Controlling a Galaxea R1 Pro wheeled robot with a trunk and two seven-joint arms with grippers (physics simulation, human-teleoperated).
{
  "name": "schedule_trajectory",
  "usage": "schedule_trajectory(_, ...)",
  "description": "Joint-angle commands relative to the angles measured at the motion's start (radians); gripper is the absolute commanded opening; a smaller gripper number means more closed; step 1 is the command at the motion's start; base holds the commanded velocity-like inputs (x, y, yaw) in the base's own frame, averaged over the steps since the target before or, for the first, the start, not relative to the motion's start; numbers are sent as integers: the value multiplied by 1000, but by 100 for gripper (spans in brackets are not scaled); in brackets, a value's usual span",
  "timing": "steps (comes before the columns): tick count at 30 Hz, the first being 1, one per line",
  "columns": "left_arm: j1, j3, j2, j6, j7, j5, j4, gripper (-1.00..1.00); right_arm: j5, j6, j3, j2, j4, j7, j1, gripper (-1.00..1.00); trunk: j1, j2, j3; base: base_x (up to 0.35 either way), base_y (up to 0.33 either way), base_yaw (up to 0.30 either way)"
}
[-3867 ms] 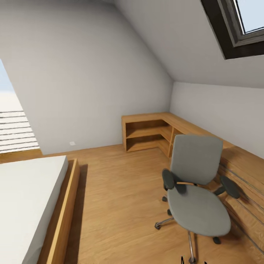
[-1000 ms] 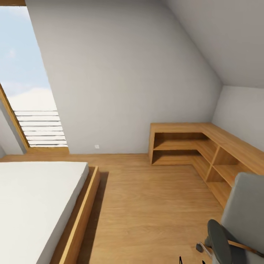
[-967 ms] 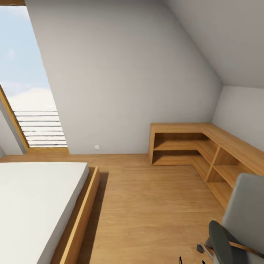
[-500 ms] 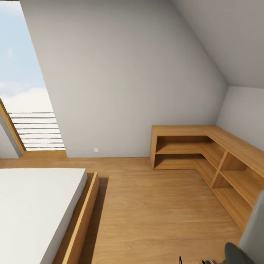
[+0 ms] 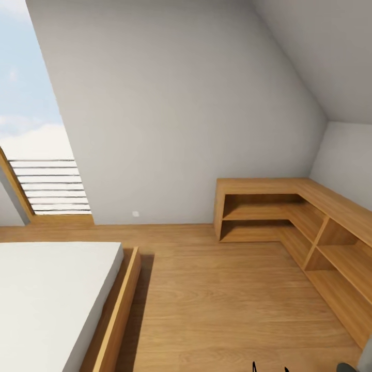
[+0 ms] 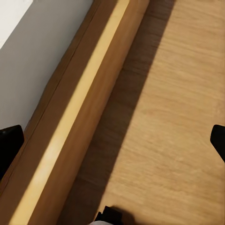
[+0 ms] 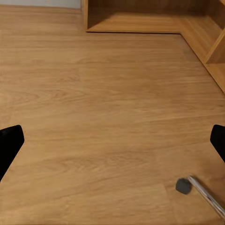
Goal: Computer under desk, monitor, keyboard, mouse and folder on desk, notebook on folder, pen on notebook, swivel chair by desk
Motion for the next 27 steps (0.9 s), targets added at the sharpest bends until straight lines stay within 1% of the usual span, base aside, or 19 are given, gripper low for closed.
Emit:
schedule_trajectory(1, -1, -4, 0, -2, 8, 0, 0, 100, -1, 0, 9, 0, -1, -9, 0, 100, 0, -1, -1, 77, 25, 0)
schedule_trajectory(4, -1, -4, 1, -2, 9, 0, 0, 100, -1, 0, 9, 0, -2, -9, 0, 100, 0, -1, -1, 161, 48, 0)
schedule_trajectory(9, -1, -4, 0, -1, 9, 1, 0, 100, -1, 2, 9, 0, -1, -9, 0, 100, 0, -1, -1, 270, 34, 0)
schedule_trajectory(27, -1, -5, -1, 0, 9, 1, 0, 100, -1, 2, 9, 0, -1, -9, 0, 100, 0, -1, -1, 327, 3, 0)
